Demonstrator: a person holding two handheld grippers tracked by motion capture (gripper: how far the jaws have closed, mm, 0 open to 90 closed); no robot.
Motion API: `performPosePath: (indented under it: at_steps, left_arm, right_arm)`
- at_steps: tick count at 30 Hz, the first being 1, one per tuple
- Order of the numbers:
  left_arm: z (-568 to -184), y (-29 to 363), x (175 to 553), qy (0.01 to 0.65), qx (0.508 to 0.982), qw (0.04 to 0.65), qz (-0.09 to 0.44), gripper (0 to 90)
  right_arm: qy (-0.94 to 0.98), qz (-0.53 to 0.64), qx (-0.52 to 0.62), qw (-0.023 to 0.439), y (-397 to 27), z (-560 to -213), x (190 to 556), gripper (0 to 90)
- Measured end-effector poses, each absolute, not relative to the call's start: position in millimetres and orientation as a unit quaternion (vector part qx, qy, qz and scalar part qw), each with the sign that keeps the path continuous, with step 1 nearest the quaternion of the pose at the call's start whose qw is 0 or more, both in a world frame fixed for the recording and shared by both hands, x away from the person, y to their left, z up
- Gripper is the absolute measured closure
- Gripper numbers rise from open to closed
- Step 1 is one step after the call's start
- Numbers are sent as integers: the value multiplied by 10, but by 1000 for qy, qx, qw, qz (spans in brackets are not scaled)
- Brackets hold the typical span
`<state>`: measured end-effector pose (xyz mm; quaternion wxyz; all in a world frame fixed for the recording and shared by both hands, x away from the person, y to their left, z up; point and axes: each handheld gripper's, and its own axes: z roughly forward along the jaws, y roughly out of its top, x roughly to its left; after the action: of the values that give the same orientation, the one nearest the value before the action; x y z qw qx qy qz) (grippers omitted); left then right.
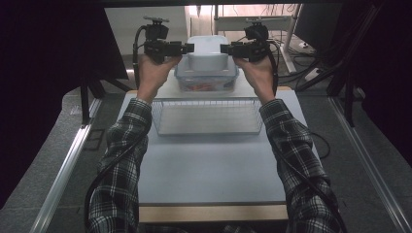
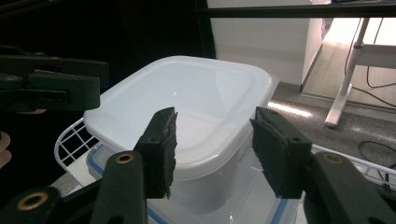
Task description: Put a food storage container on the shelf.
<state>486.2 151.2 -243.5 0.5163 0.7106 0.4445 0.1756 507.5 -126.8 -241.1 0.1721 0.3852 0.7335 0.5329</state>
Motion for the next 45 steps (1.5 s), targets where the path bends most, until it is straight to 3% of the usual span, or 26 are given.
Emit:
performPosePath:
  at_steps: [11, 17, 23, 45]
  left_arm:
    - [-2481, 1552, 4689, 395, 742, 521, 150, 238]
    - [-2554, 1589, 4566, 379, 756, 514, 143, 152]
    - [-2647, 1595, 4415, 365, 774, 503, 126, 107]
    - [-3085, 1570, 3951, 330, 794, 489, 146, 18]
  right_arm:
    - [762, 533, 342, 138, -1295, -2405, 4933, 243]
    - [770, 529, 329, 139, -1318, -2477, 4829, 170]
    - [778, 528, 315, 133, -1346, -2576, 4706, 133]
    - [799, 518, 280, 119, -1555, -2981, 4345, 74]
